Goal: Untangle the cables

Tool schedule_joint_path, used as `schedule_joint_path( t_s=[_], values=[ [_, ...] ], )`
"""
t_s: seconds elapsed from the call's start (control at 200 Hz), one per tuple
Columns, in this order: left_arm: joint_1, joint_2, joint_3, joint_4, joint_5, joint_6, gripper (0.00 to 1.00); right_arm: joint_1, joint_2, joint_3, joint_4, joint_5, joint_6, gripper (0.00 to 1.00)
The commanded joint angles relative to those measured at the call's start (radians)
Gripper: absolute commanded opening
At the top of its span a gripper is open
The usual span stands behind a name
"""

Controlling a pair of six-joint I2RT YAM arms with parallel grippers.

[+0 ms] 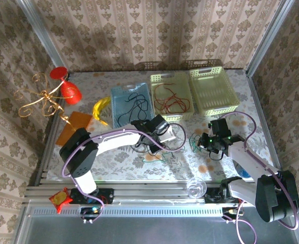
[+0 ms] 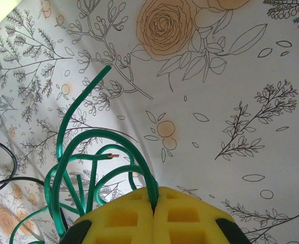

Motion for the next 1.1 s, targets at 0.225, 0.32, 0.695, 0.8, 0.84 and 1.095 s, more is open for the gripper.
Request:
schedule_joint_path(
  t_s=[0.225, 0.32, 0.695, 0.8, 0.84, 1.095],
  values=[
    [0.036, -0.011, 0.005, -0.094, 0.07, 0.045, 0.51, -0.007, -0.027, 0.015, -0.024, 0.01, -0.006, 0.0],
    [0.029, 0.041, 0.029, -0.156, 0.111, 0.077, 0.61, -0.008, -0.028, 0.02, -0.036, 0.01, -0.014, 0.0],
    [0.052, 0.239, 0.205, -0.289, 0.109, 0.074, 0.48, -0.011, -0.031, 0.025, -0.048, 0.021, -0.029, 0.0],
    [0.029, 0.275, 0.215, -0.308, 0.075, 0.089, 0.24, -0.012, -0.03, 0.033, -0.048, 0.026, -0.03, 0.0],
    [0.023, 0.276, 0.215, -0.307, 0.06, 0.085, 0.14, -0.013, -0.031, 0.037, -0.049, 0.03, -0.032, 0.0],
    [0.008, 0.126, 0.22, -0.16, -0.034, 0.096, 0.0, -0.016, -0.03, 0.044, -0.044, 0.049, -0.023, 0.0]
  ],
)
